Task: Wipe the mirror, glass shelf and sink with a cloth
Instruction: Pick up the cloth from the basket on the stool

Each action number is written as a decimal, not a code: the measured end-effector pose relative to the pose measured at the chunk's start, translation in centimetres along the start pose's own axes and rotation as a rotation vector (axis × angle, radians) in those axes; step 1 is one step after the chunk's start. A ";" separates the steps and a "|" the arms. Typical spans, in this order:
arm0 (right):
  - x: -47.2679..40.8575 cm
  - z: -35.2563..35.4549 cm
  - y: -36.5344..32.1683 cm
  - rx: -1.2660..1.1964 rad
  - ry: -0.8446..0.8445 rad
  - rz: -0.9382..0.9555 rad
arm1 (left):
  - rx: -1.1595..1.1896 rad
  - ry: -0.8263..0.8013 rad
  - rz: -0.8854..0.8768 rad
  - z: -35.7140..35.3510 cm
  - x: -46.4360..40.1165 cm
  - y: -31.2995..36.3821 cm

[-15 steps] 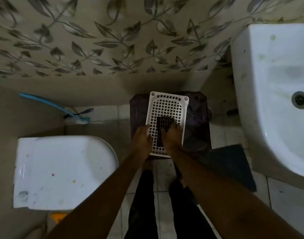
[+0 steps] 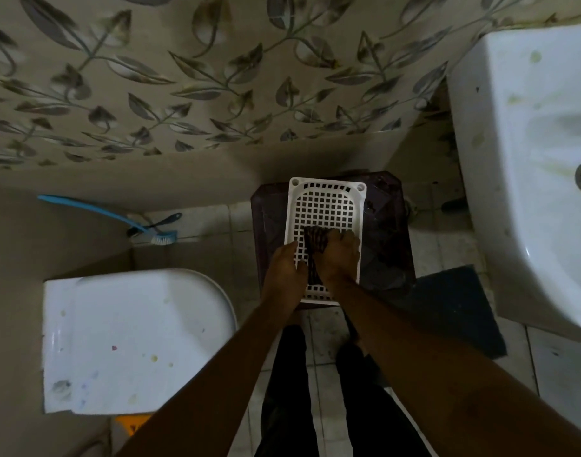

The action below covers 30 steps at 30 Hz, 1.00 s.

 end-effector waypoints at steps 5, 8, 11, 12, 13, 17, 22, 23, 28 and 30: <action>0.1 -0.1 -0.7 -0.251 -0.015 0.103 | 0.020 0.012 -0.012 0.6 -0.4 0.5; 0.5 -0.2 0.1 -0.490 -0.053 0.095 | 0.011 -0.003 -0.009 0.2 -0.5 0.3; 0.8 0.6 0.9 -0.753 -0.001 0.047 | -0.089 -0.064 -0.047 -1.0 -0.4 0.5; 0.8 0.7 1.0 -0.820 0.016 0.041 | -0.094 -0.080 -0.050 -1.4 -0.4 0.3; 0.9 0.8 1.0 -0.871 0.014 0.031 | -0.065 -0.076 -0.038 -1.6 -0.4 -0.2; 1.5 2.0 0.6 -1.117 0.011 0.070 | 0.154 -0.036 0.030 -0.6 -0.4 1.1; 3.0 4.0 -0.5 -1.392 -0.088 0.094 | 0.271 0.033 0.003 1.3 0.2 4.1; 3.5 4.8 -0.9 -1.374 -0.116 0.115 | 0.271 0.051 -0.019 1.7 0.4 4.9; 6.3 7.4 -2.7 -1.348 -0.300 0.221 | 0.398 0.091 -0.108 3.7 2.1 9.4; 7.4 8.2 -3.0 -1.512 -0.440 0.248 | 0.417 0.050 -0.137 4.4 2.7 11.4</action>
Point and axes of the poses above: each hand's wrist, its own x-axis away from the middle knuckle, its own z-axis out of the back of the hand, y = z × x, the point moved 8 cm from there along -x, towards the middle knuckle, and after that the axes turned 15 degrees about -y, right-handed, at the moved point
